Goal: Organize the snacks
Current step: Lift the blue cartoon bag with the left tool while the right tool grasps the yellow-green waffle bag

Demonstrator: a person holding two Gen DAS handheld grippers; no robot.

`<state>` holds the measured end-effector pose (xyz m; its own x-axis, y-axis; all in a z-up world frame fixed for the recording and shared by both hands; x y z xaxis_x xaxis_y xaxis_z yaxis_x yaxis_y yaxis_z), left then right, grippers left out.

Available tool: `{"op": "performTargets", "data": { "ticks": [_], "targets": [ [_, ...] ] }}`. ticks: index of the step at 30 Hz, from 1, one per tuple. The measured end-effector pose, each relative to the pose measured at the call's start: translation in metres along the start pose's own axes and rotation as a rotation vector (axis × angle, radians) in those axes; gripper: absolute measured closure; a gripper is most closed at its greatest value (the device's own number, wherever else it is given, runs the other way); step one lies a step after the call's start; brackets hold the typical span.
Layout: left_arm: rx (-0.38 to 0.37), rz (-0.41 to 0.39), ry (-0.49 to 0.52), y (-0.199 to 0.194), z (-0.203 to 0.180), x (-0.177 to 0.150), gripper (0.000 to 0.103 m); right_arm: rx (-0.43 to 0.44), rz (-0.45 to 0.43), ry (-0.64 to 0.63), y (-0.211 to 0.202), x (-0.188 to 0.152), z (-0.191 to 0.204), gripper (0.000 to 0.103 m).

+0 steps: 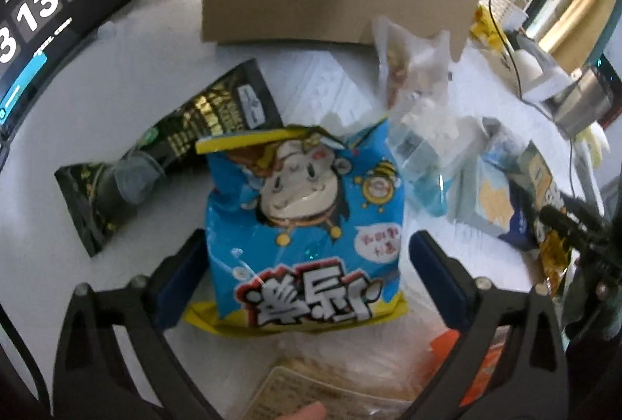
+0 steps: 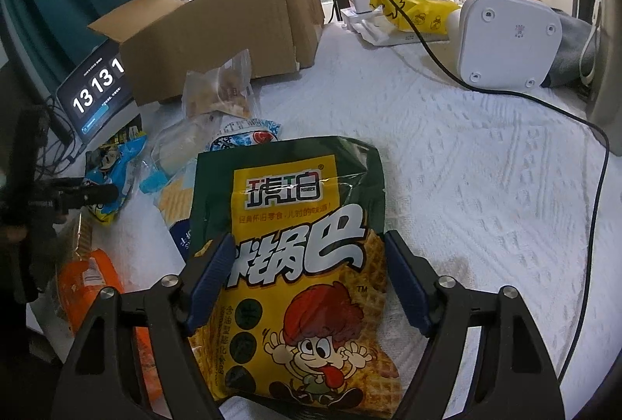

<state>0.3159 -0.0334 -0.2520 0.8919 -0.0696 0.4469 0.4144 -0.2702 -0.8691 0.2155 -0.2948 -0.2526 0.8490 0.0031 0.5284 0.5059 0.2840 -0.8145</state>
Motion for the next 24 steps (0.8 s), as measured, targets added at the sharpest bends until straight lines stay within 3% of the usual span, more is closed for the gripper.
{"op": "performTargets", "data": {
  "ticks": [2, 4, 7, 17, 24],
  "targets": [
    [0.003, -0.02, -0.001, -0.004, 0.004, 0.002, 0.003, 0.025, 0.001, -0.003, -0.002, -0.001, 0.004, 0.038],
    [0.009, -0.04, 0.018, -0.009, 0.003, 0.003, 0.021, 0.014, -0.01, -0.007, -0.004, -0.001, 0.004, 0.048],
    [0.02, -0.053, 0.044, -0.013, 0.0, 0.001, 0.032, 0.0, -0.041, -0.007, -0.014, 0.004, 0.003, 0.066],
    [-0.016, -0.12, 0.089, -0.036, -0.017, 0.001, 0.035, -0.007, -0.11, -0.049, -0.043, 0.023, 0.014, 0.075],
    [-0.037, -0.208, 0.099, -0.07, -0.02, 0.013, 0.035, 0.024, -0.172, -0.061, -0.058, 0.045, 0.028, 0.079]
  ]
}}
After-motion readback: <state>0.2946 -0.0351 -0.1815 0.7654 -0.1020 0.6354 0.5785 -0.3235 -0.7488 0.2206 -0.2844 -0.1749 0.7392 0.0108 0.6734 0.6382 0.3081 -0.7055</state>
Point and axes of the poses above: each gripper's, at about its wrist camera, not at the fingertips, and y roughly the way its jaws point, z to its left, x to its top, the point moved 10 cm from there along y, roughly the way its jaws point, and after that the axes turned 1 degree about -x, right-handed, at the moved point
